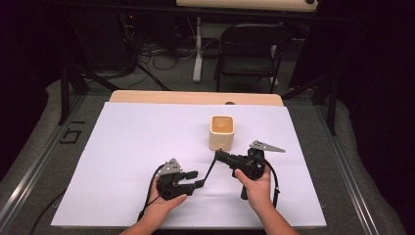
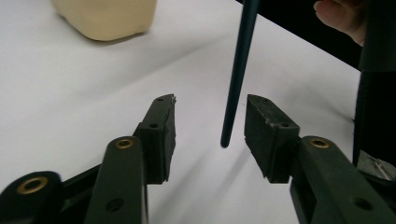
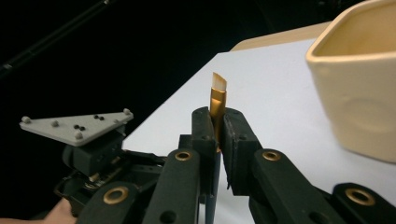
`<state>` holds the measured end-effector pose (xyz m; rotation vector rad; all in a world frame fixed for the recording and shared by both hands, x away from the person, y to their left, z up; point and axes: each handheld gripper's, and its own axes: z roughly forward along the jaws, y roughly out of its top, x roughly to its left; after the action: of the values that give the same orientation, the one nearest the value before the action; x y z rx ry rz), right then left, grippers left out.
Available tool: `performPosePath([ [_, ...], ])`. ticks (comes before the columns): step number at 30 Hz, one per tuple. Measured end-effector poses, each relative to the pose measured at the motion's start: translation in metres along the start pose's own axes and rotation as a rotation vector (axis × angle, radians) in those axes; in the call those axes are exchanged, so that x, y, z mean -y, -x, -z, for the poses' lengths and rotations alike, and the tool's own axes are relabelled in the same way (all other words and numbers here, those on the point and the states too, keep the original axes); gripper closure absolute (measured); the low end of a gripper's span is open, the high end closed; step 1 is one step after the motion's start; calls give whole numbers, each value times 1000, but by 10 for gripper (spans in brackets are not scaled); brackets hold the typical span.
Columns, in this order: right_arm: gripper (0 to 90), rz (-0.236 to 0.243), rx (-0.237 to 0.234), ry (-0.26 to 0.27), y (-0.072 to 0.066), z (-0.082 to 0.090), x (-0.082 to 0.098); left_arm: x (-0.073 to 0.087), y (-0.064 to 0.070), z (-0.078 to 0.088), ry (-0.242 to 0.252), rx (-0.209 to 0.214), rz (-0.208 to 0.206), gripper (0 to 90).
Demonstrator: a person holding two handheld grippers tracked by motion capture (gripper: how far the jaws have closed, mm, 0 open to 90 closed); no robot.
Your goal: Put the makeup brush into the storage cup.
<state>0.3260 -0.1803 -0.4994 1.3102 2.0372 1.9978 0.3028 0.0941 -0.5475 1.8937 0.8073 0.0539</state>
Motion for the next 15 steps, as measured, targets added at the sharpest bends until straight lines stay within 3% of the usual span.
performPosePath([
  [6, 842, 143, 78, -6, -7, 4, -5, -2, -9, 8, 5, -71, 14, 425],
  [9, 842, 198, 117, -4, -9, 4, -6, -2, -13, 11, 2, -88, 16, 408],
  [15, 843, 306, 197, -31, -13, 5, -5, -4, -19, 17, -8, -133, -6, 386],
])
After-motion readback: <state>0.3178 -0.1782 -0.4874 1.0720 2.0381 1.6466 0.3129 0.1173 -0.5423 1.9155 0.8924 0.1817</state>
